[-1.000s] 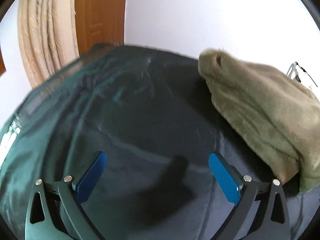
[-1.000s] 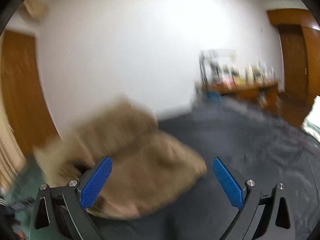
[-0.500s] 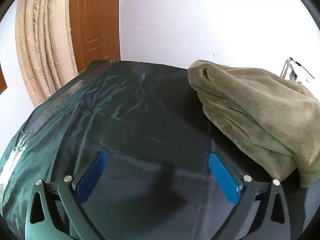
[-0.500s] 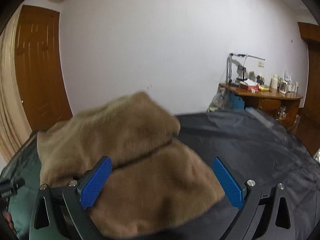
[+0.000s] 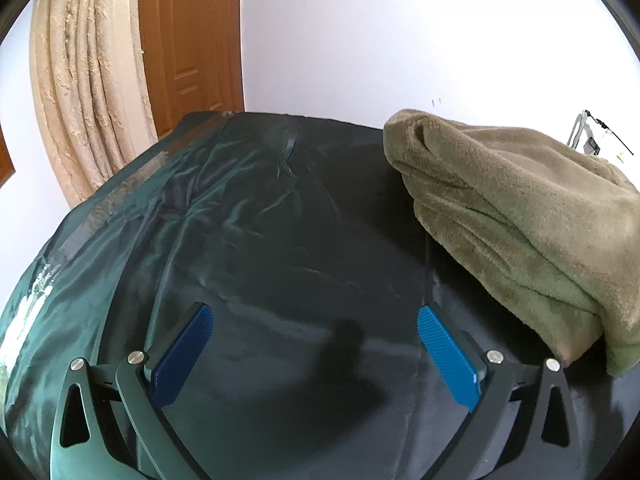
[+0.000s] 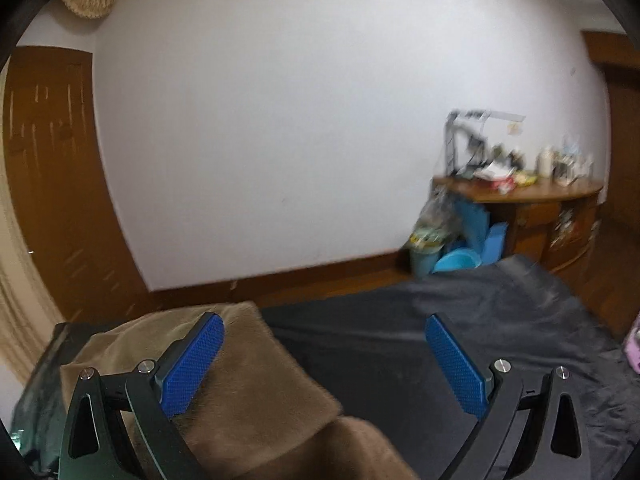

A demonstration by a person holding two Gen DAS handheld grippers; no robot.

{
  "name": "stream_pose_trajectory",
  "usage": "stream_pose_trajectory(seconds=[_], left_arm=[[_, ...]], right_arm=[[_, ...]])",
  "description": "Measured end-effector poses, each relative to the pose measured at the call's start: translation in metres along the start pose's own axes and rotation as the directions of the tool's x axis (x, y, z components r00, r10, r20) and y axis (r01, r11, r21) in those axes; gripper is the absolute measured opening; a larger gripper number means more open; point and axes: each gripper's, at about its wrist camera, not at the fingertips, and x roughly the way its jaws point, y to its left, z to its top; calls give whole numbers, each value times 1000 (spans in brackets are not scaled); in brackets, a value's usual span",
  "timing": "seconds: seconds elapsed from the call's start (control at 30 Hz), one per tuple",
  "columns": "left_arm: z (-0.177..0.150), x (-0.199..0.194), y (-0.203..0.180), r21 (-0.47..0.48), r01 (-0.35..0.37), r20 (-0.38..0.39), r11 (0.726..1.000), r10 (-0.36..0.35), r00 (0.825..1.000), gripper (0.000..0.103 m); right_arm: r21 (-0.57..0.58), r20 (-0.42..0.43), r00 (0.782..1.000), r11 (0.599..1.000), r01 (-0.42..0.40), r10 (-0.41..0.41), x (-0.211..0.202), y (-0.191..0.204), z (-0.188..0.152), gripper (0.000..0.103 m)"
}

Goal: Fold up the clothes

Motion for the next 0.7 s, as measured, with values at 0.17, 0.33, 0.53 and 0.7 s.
stream_pose_trajectory(seconds=[0.17, 0.33, 0.53, 0.7], left_arm=[[0, 4, 1, -6, -8, -18, 1000, 8, 1000, 103], [-1, 6, -2, 12, -17, -27, 1000, 17, 999, 103], [-3, 11, -6, 34, -28, -48, 999, 29, 998, 103], [-3, 15, -8, 41, -29, -68, 999, 31, 997, 103]], right_arm=[[-33, -58, 998, 999, -39, 37, 25, 13, -5, 103], [-61, -94, 995, 997, -38, 32, 45, 25, -11, 103], [-68, -120, 992, 996, -57, 49, 61, 36, -16, 103], [-96, -180, 977, 987, -130, 112, 75, 48, -25, 100]])
